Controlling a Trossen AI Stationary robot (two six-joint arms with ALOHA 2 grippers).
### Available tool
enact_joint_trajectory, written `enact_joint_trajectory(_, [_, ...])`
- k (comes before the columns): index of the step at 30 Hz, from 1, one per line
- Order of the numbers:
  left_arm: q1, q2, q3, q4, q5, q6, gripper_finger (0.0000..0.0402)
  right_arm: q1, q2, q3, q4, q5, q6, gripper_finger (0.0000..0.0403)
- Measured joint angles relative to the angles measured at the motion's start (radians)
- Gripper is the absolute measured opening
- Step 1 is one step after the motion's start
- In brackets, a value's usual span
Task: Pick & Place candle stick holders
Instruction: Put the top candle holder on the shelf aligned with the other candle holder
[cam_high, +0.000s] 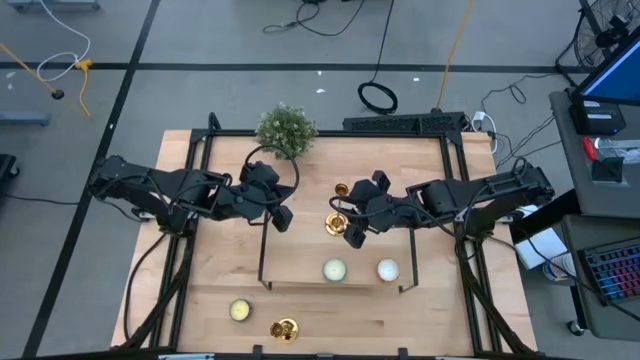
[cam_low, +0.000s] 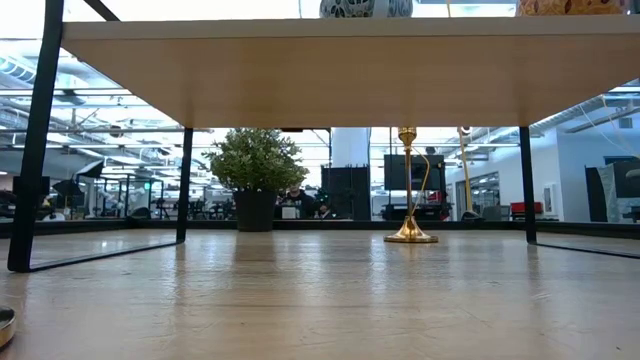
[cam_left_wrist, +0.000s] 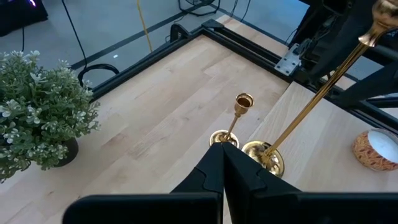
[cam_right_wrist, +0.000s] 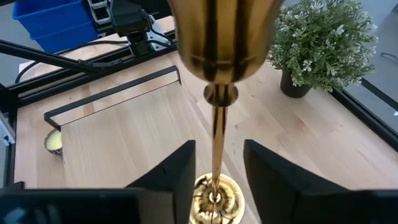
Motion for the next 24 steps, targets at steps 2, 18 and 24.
enact_joint_trajectory(2, [0.000, 0.000, 0.000, 0.000, 0.000, 0.000, 0.0001, 0.000, 0.000, 0.000, 0.001, -0.031, 0.003, 0.0147])
enact_joint_trajectory(18, [0.000, 0.000, 0.000, 0.002, 0.000, -0.005, 0.0001, 0.045, -0.039, 0.001, -0.070, -0.128, 0.108, 0.0254])
enact_joint_trajectory(24, [0.000, 0.000, 0.000, 0.013, 0.000, -0.007, 0.0001, 0.054, -0.075, 0.001, -0.189, -0.127, 0.169, 0.0269])
